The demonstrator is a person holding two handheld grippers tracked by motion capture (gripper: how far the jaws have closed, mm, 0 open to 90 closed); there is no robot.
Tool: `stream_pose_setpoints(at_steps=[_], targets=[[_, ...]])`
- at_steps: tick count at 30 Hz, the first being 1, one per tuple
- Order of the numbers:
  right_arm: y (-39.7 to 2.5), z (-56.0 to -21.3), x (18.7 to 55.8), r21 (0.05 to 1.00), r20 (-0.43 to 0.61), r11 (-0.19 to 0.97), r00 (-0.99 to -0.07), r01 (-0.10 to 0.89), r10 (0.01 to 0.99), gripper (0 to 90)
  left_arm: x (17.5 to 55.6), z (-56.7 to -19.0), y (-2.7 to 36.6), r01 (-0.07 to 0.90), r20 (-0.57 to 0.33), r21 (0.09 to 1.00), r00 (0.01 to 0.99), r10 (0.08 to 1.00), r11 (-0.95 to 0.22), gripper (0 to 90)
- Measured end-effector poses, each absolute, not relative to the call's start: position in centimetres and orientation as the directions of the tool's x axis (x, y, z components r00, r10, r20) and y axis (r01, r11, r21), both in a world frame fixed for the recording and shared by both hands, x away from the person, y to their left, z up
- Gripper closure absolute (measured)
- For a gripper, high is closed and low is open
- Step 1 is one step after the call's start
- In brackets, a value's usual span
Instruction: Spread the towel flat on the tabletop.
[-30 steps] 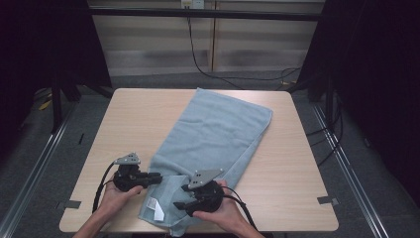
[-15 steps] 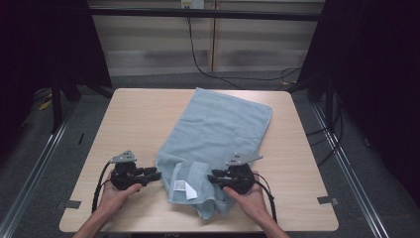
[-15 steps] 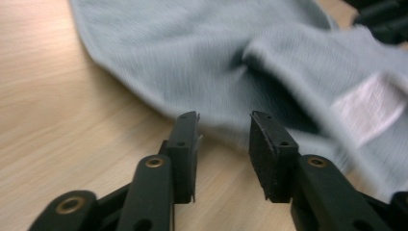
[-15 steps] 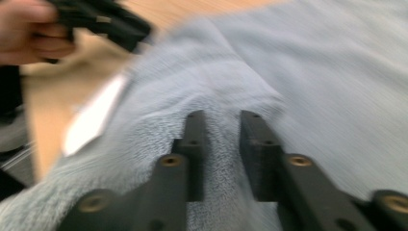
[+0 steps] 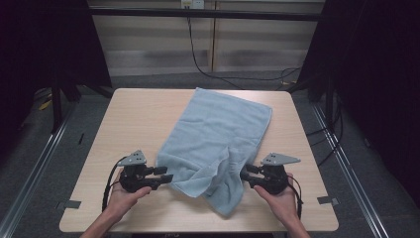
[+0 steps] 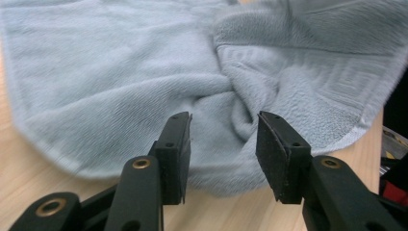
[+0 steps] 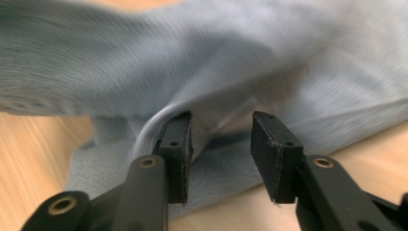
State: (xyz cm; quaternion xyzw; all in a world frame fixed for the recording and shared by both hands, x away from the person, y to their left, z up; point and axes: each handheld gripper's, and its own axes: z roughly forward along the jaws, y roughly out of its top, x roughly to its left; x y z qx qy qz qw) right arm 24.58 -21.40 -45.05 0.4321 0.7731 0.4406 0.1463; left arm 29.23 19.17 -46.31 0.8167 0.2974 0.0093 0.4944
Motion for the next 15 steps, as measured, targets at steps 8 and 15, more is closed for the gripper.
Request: stream_pose_setpoints(at_steps=[8, 15], targets=[[-24.9, -43.1, 25.3, 0.844, 0.119, 0.181, -0.506, 0.505, 0.855, 58.2, 28.5, -45.4, 16.0, 0.432, -0.261, 0.823, 0.864, 0.431, -0.368, 51.8], [-24.9, -47.6, 29.4, 0.749, 0.12, 0.243, -0.487, 0.617, 0.865, 45.3, 29.0, -48.3, 14.4, 0.444, -0.213, 0.747, 0.865, 0.455, -0.494, 56.9]])
